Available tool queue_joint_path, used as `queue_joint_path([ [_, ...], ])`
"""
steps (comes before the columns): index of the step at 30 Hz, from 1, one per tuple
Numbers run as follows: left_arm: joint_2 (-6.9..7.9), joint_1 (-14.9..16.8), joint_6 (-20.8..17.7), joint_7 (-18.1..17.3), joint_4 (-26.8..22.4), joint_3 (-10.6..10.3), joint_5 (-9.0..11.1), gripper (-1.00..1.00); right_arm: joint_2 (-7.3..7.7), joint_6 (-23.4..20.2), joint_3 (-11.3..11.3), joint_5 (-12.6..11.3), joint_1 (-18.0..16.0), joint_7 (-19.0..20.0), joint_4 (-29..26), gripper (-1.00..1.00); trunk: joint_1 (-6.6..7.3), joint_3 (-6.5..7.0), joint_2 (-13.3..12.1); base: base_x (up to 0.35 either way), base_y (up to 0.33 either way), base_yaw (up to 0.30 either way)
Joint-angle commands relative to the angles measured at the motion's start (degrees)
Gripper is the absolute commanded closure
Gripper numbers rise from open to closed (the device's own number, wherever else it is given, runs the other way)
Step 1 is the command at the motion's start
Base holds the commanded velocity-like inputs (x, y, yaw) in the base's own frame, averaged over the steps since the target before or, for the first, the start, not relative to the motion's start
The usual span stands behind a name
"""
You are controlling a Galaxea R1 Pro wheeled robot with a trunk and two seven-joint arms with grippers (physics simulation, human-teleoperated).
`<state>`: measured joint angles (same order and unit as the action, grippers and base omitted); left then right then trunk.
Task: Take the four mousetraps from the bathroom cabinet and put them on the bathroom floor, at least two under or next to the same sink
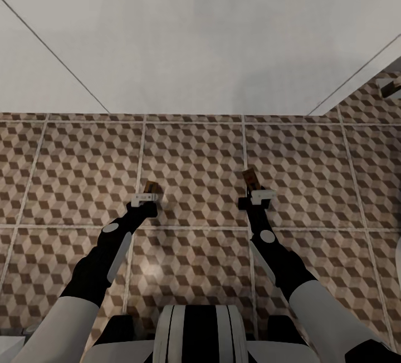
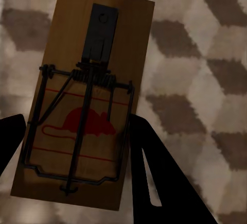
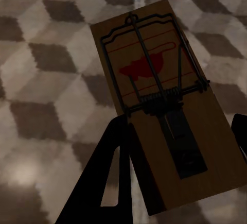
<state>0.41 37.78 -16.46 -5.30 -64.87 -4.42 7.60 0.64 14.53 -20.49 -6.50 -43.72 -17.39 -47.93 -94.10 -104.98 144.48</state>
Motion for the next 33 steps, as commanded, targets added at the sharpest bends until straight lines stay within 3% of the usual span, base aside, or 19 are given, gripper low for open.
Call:
queue_joint_path([
  [1,0.04,0.0,-0.3,-0.1,-0.1,-0.1,0.5,1.0,0.07,0.3,-0.3,-0.6,-0.1,-0.4,0.0,1.0,0.0,-0.02,0.0,0.016,0.0,0.0],
  [23,-0.28,0.0,-0.3,0.0,-0.3,-0.2,0.6,1.0,0.07,0.2,-0.3,-0.7,-0.1,-0.3,0.0,1.0,0.0,-0.02,0.0,0.03,0.025,0.0],
  [33,-0.33,0.0,-0.3,0.0,-0.3,-0.2,0.6,1.0,0.07,0.2,-0.3,-0.7,-0.1,-0.3,0.1,1.0,0.0,-0.02,0.0,0.184,0.0,0.0],
])
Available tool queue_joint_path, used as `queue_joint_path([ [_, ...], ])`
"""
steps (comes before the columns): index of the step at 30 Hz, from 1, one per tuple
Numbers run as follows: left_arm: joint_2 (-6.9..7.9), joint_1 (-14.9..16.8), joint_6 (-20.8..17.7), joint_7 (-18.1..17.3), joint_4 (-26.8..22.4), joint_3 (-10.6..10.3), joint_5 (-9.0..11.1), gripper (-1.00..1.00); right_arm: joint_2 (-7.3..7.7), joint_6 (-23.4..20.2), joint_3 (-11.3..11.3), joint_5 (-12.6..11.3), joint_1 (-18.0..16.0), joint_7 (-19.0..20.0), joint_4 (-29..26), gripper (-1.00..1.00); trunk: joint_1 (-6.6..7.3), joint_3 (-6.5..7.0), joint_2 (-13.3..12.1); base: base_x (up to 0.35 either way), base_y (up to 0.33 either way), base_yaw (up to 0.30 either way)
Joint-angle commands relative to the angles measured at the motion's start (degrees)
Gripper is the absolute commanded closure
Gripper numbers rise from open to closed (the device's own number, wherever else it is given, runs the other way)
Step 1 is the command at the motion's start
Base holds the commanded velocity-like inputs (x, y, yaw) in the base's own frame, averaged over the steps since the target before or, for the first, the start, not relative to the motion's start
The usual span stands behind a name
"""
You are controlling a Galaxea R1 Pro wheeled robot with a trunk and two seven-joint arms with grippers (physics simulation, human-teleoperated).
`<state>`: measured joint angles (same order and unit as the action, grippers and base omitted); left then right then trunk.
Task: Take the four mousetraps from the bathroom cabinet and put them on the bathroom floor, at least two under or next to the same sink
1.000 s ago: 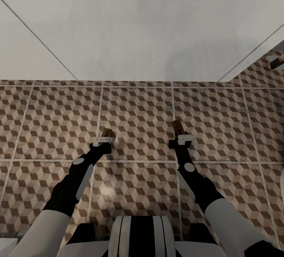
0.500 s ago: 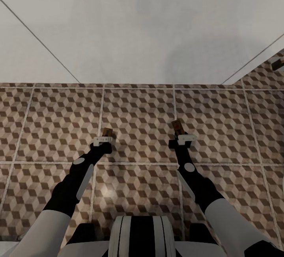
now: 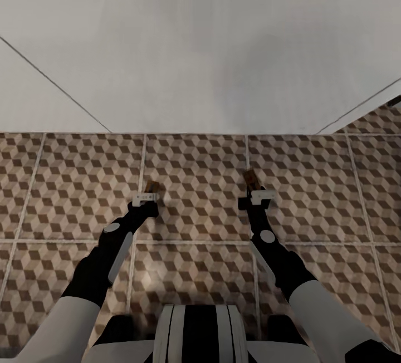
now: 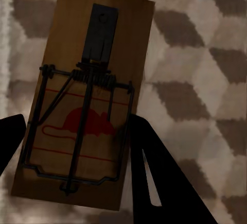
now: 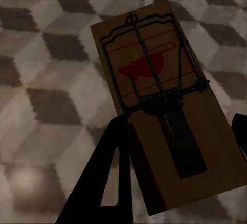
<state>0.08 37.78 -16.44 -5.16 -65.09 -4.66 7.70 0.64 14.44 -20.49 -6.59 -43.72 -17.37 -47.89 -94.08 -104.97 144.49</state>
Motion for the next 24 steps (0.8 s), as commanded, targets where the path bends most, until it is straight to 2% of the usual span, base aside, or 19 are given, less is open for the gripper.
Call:
queue_joint_path([
  [1,0.01,0.0,-0.3,-0.1,-0.1,0.0,0.5,1.0,0.07,0.3,-0.3,-0.6,-0.1,-0.3,0.0,1.0,-0.01,-0.03,0.0,0.197,0.0,0.0],
  [9,-0.74,0.0,-0.3,-0.1,-0.6,0.0,0.5,1.0,0.07,0.3,-0.3,-0.6,-0.1,-0.3,0.1,1.0,-0.01,-0.03,0.0,0.061,0.0,0.0],
  [24,-0.78,0.0,-0.3,-0.1,-0.6,0.0,0.5,1.0,-0.02,0.1,-0.3,-0.7,-0.1,-0.4,0.1,1.0,-0.01,-0.03,0.0,0.001,0.0,0.0],
])
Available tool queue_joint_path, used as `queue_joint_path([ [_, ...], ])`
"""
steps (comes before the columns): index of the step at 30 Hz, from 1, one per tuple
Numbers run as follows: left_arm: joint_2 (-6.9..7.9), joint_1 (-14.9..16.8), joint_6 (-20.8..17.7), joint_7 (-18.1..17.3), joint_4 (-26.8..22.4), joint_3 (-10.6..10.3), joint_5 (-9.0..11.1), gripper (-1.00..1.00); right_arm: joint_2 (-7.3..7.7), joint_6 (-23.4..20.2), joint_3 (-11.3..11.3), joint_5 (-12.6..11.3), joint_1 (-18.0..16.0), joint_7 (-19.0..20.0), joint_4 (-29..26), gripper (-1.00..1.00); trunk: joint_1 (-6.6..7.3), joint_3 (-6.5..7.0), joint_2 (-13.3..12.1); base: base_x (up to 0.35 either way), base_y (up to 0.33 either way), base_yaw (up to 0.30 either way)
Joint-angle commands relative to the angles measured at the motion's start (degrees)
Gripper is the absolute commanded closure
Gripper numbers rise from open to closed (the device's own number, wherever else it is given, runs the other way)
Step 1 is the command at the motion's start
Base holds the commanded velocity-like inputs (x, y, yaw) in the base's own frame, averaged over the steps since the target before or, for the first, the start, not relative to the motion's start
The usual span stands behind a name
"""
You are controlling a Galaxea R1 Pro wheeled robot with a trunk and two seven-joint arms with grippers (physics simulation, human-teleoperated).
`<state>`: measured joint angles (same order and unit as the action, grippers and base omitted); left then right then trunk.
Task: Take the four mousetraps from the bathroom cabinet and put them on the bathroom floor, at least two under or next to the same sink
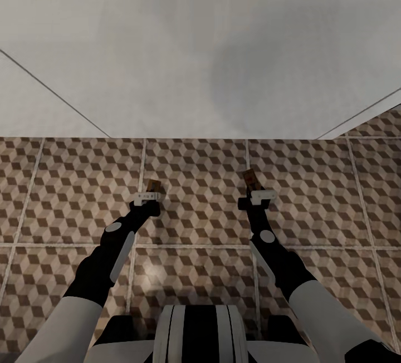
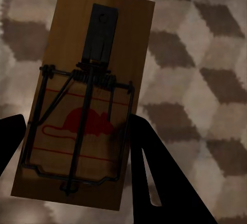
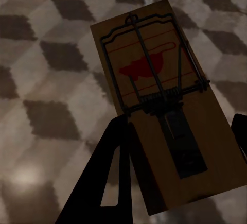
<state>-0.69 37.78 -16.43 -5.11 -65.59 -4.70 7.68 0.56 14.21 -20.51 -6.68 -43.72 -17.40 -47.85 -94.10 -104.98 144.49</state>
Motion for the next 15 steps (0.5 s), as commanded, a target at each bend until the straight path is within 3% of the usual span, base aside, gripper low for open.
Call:
queue_joint_path([
  [1,-0.01,0.0,-0.4,-0.2,-0.1,0.0,0.5,1.0,0.06,0.4,-0.3,-0.6,0.0,-0.3,0.0,1.0,0.01,-0.02,0.0,0.0,0.0,0.0],
  [15,-0.01,-0.1,-0.4,-0.2,0.0,0.0,0.5,1.0,0.06,0.5,-0.5,-0.6,0.0,-0.3,0.0,1.0,0.01,-0.02,0.0,0.0,0.0,0.0],
])
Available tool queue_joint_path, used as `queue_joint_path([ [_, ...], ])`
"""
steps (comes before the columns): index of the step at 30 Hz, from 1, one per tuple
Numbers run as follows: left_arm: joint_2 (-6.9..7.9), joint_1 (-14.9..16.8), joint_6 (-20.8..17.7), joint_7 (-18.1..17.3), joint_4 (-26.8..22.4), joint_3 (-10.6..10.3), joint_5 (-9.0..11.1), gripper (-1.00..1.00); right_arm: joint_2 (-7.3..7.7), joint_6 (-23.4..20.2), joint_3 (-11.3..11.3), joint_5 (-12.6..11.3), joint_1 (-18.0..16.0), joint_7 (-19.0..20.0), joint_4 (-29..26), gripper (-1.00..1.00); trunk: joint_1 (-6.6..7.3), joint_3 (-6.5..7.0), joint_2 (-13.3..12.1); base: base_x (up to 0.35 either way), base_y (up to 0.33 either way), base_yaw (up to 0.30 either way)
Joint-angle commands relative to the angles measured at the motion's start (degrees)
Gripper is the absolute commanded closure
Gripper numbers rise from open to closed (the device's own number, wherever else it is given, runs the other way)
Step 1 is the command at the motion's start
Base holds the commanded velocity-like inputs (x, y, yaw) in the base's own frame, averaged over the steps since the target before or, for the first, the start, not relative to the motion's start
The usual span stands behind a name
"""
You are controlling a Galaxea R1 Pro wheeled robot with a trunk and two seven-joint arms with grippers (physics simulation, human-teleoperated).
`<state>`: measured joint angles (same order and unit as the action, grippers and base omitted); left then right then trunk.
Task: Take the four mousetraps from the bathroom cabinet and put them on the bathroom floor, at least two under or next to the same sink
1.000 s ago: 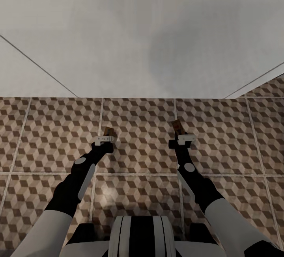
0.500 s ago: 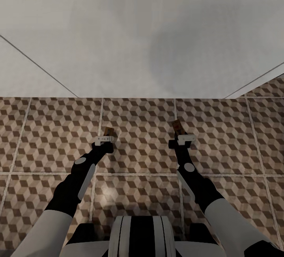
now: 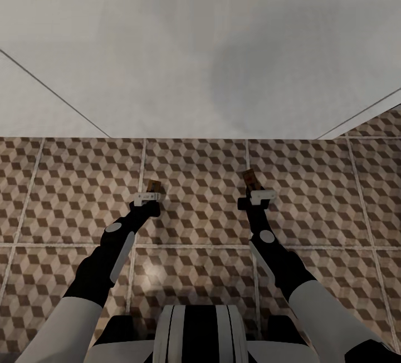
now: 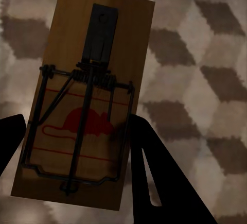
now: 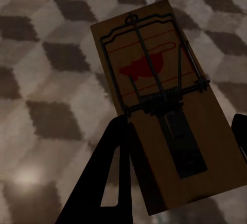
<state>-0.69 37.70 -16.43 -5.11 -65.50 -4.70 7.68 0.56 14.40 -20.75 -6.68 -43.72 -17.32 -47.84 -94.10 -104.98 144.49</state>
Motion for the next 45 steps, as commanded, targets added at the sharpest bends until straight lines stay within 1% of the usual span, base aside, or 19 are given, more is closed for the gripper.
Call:
queue_joint_path([
  [1,-0.01,0.0,-0.4,-0.2,-0.1,0.0,0.5,1.0,0.06,0.3,-0.3,-0.6,0.0,-0.3,0.0,1.0,0.01,-0.02,0.0,0.0,0.0,0.0],
  [13,-0.01,0.0,-0.4,-0.2,-0.1,0.0,0.5,1.0,0.07,0.4,-0.3,-0.6,0.0,-0.3,0.0,1.0,0.01,-0.02,0.0,0.002,0.0,0.0],
  [23,-0.01,0.0,-0.4,-0.2,-0.1,0.0,0.5,1.0,0.12,0.4,-0.3,-0.6,0.0,-0.4,0.0,1.0,0.01,-0.02,0.0,0.13,0.0,0.0],
  [37,-0.01,0.0,-0.4,-0.2,0.3,0.0,0.5,1.0,0.07,0.4,-0.3,-0.6,0.0,-0.3,0.0,1.0,0.01,-0.02,0.0,0.013,0.0,0.0],
  [45,-0.03,0.0,-0.4,-0.2,0.3,0.0,0.5,1.0,0.06,0.4,-0.3,-0.6,0.0,-0.3,0.0,1.0,0.01,-0.02,0.0,0.095,0.0,0.0],
])
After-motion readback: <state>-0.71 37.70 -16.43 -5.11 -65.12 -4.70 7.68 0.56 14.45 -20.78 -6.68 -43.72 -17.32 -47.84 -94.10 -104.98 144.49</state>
